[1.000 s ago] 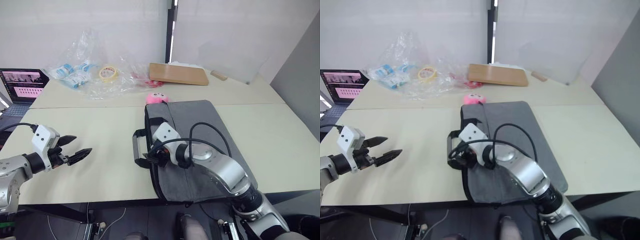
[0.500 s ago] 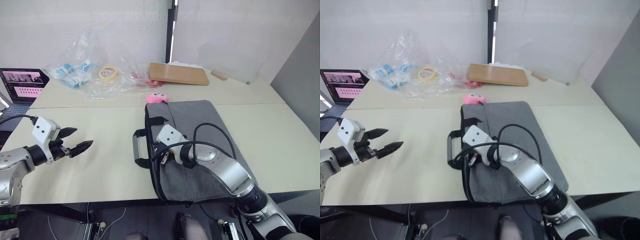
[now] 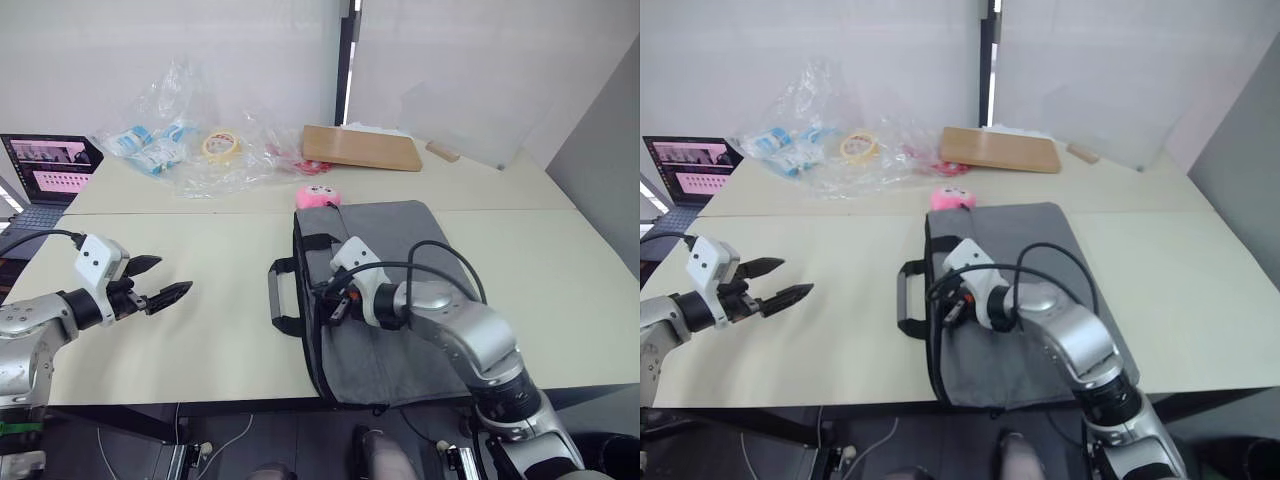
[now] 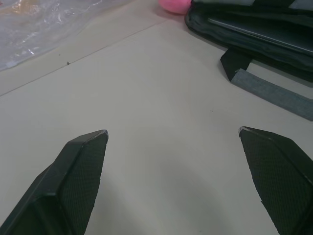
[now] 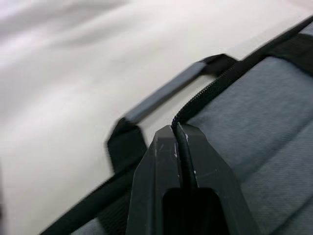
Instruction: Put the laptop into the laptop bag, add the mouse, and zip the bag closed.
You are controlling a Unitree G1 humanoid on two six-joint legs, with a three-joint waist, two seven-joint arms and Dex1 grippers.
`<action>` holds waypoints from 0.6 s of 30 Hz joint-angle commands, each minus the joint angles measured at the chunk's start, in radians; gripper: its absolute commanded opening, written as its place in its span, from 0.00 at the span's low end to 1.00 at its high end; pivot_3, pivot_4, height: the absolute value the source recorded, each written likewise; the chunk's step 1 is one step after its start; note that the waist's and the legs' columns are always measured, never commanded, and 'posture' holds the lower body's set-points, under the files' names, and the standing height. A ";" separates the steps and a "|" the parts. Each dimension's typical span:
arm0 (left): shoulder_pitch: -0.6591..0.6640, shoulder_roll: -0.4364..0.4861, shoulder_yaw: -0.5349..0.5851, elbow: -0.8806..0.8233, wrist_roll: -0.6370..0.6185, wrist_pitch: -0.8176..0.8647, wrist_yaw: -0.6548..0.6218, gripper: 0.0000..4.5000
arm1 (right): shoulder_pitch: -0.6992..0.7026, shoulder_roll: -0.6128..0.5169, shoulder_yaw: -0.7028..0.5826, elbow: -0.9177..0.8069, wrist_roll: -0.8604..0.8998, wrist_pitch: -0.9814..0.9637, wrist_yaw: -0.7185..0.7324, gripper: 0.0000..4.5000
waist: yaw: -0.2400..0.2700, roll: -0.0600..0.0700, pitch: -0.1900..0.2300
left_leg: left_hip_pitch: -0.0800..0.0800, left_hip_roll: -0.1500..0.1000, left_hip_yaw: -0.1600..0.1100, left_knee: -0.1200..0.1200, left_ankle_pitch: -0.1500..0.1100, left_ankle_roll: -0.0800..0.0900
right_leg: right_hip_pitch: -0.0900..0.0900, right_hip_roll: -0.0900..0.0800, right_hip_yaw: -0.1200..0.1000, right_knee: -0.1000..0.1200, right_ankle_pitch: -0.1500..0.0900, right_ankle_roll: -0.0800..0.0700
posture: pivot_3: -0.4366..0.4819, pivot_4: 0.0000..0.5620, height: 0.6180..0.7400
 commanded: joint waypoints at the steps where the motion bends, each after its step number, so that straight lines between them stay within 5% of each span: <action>1: -0.044 -0.010 -0.055 -0.036 0.004 0.030 -0.003 1.00 | -0.053 -0.077 -0.032 -0.042 0.181 0.060 0.211 0.01 | 0.002 0.000 0.000 | 0.000 0.000 0.000 0.000 0.000 0.000 | 0.000 0.000 0.000 0.000 0.000 0.000 | 0.48 0.27 1.00; 10: -0.282 -0.109 -0.116 0.010 -0.089 0.248 0.033 1.00 | -0.078 -0.210 0.024 -0.020 0.254 0.016 0.401 0.01 | 0.002 -0.001 -0.001 | -0.001 0.000 0.000 0.002 0.000 0.001 | 0.001 0.000 -0.001 0.000 0.000 0.000 | 0.48 0.27 1.00; 16: -0.469 -0.213 -0.186 0.185 -0.060 0.281 0.037 1.00 | -0.056 -0.177 0.056 0.000 0.173 -0.101 0.348 0.01 | 0.009 -0.002 -0.001 | -0.001 -0.001 -0.002 0.005 0.000 0.001 | 0.004 -0.002 0.000 0.000 0.001 0.001 | 0.48 0.27 1.00; 18: -0.497 -0.231 -0.212 0.240 -0.029 0.243 0.029 1.00 | -0.050 -0.160 0.060 0.001 0.162 -0.118 0.334 0.14 | 0.004 -0.002 -0.001 | -0.001 -0.001 -0.002 0.005 0.000 0.001 | 0.004 -0.002 0.000 0.000 0.001 0.001 | 0.48 0.27 1.00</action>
